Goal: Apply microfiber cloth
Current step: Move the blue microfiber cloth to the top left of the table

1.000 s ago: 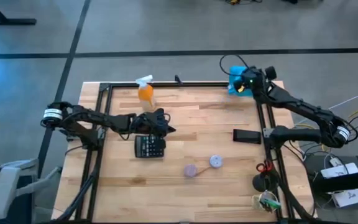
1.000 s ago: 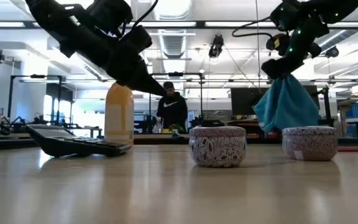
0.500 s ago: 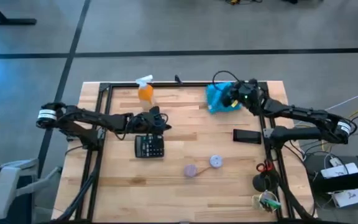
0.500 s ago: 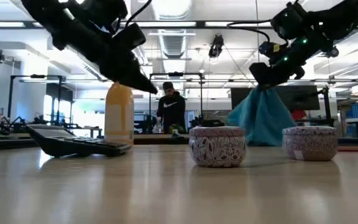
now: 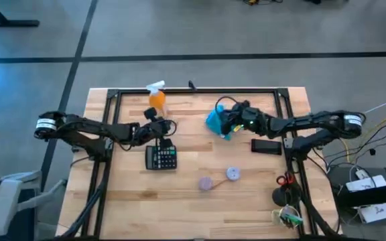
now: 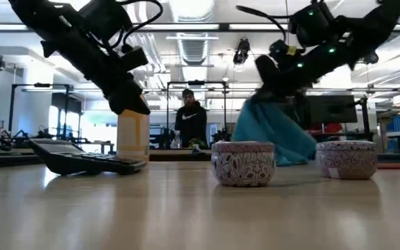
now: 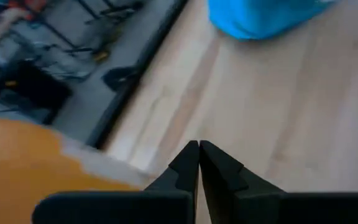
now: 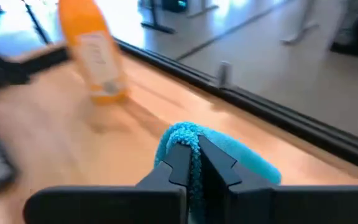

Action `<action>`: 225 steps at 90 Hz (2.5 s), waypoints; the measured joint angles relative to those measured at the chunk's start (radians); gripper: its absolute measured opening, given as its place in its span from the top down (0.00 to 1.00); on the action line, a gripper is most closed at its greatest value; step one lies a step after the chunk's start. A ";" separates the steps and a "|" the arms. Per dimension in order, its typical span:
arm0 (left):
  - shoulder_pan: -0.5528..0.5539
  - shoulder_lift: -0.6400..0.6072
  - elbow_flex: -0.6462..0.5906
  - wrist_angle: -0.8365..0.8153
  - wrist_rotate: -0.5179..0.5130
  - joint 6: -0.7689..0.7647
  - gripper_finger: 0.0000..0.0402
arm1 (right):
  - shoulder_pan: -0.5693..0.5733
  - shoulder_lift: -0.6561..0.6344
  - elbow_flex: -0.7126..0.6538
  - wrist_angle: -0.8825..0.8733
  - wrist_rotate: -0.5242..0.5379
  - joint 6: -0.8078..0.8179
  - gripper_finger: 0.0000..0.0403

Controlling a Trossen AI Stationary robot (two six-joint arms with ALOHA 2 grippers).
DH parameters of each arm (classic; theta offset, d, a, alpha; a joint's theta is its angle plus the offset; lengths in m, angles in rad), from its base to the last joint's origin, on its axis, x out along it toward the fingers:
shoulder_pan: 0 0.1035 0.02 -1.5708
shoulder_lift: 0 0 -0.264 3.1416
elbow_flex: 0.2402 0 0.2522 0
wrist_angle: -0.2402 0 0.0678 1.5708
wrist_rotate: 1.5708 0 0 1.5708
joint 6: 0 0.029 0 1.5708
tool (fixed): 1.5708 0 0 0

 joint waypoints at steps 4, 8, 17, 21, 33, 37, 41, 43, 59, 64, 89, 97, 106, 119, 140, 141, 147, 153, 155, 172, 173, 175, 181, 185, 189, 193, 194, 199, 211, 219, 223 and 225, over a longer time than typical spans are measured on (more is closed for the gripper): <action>0.001 -0.004 -0.003 -0.001 0.005 -0.002 1.00 | 0.009 0.058 0.031 0.053 -0.033 0.000 1.00; 0.001 -0.007 -0.010 -0.006 0.057 0.000 1.00 | 0.020 0.116 0.067 0.088 -0.068 0.000 1.00; 0.000 -0.008 -0.028 0.004 0.296 0.054 1.00 | 0.043 0.249 0.175 0.123 -0.122 -0.013 1.00; -0.001 -0.008 -0.037 0.039 0.377 0.076 1.00 | 0.052 0.301 0.232 0.128 -0.137 -0.030 1.00; 0.000 -0.008 -0.068 0.195 0.424 0.096 1.00 | 0.081 0.438 0.404 0.129 -0.217 -0.105 1.00; 0.001 -0.008 -0.083 0.240 0.423 0.106 1.00 | 0.092 0.475 0.455 0.126 -0.243 -0.137 1.00; 0.001 -0.008 -0.103 0.291 0.424 0.116 1.00 | 0.106 0.507 0.505 0.113 -0.260 -0.173 1.00; 0.001 -0.008 -0.115 0.319 0.424 0.121 1.00 | 0.112 0.520 0.527 0.105 -0.264 -0.188 1.00; 0.002 -0.006 -0.200 0.484 0.476 0.144 1.00 | 0.128 0.610 0.674 0.030 -0.263 -0.266 1.00; 0.004 0.004 -0.211 0.537 0.477 0.151 1.00 | 0.127 0.631 0.707 0.028 -0.263 -0.282 1.00; 0.027 0.061 -0.212 0.614 0.286 0.128 1.00 | 0.116 0.610 0.813 -0.160 -0.260 -0.356 1.00; 0.030 0.080 -0.215 0.614 0.158 0.121 1.00 | 0.116 0.580 0.820 -0.240 -0.260 -0.365 1.00; 0.051 0.109 -0.219 0.664 0.159 0.114 1.00 | 0.117 0.563 0.817 -0.287 -0.261 -0.354 1.00; 0.090 0.174 -0.221 0.780 0.223 0.082 1.00 | 0.118 0.563 0.817 -0.357 -0.262 -0.305 0.98; 0.137 0.253 -0.222 0.851 0.240 0.028 1.00 | 0.115 0.556 0.816 -0.495 -0.257 -0.255 0.81; 0.140 0.253 -0.222 0.855 0.240 0.023 1.00 | 0.115 0.554 0.816 -0.498 -0.254 -0.252 0.80; 0.152 0.252 -0.222 0.878 0.240 -0.010 1.00 | 0.110 0.537 0.816 -0.533 -0.232 -0.234 0.74; 0.164 0.245 -0.227 0.899 0.240 -0.046 1.00 | 0.105 0.522 0.816 -0.568 -0.202 -0.221 0.68; 0.167 0.242 -0.231 0.905 0.240 -0.057 1.00 | 0.102 0.517 0.816 -0.590 -0.189 -0.220 0.66; 0.188 0.260 -0.249 1.042 0.240 -0.151 1.00 | 0.104 0.485 0.816 -0.677 -0.109 -0.224 0.55; 0.188 0.265 -0.249 1.060 0.240 -0.159 1.00 | 0.104 0.483 0.816 -0.677 -0.109 -0.224 0.55; 0.188 0.276 -0.250 1.093 0.240 -0.171 1.00 | 0.106 0.482 0.816 -0.679 -0.108 -0.224 0.54; 0.187 0.327 -0.251 1.212 0.239 -0.180 1.00 | 0.108 0.482 0.816 -0.678 -0.106 -0.220 0.53; 0.187 0.374 -0.249 1.281 0.225 -0.178 1.00 | 0.109 0.482 0.816 -0.680 -0.106 -0.213 0.53; 0.187 0.424 -0.242 1.336 0.190 -0.173 1.00 | 0.111 0.482 0.816 -0.683 -0.106 -0.208 0.53; 0.187 0.474 -0.233 1.378 0.147 -0.170 1.00 | 0.113 0.482 0.816 -0.682 -0.106 -0.203 0.53; 0.188 0.485 -0.229 1.386 0.140 -0.170 1.00 | 0.113 0.482 0.816 -0.683 -0.106 -0.203 0.53; 0.191 0.543 -0.212 1.413 0.120 -0.168 1.00 | 0.115 0.482 0.816 -0.685 -0.106 -0.202 0.54; 0.190 0.656 -0.157 1.420 0.113 -0.179 1.00 | 0.117 0.482 0.816 -0.685 -0.107 -0.202 0.56; 0.190 0.714 -0.121 1.419 0.084 -0.197 1.00 | 0.120 0.482 0.816 -0.690 -0.107 -0.202 0.57; 0.191 0.736 -0.106 1.418 0.064 -0.199 1.00 | 0.122 0.482 0.816 -0.694 -0.107 -0.202 0.58; 0.191 0.747 -0.100 1.418 0.047 -0.199 1.00 | 0.124 0.482 0.816 -0.694 -0.107 -0.202 0.58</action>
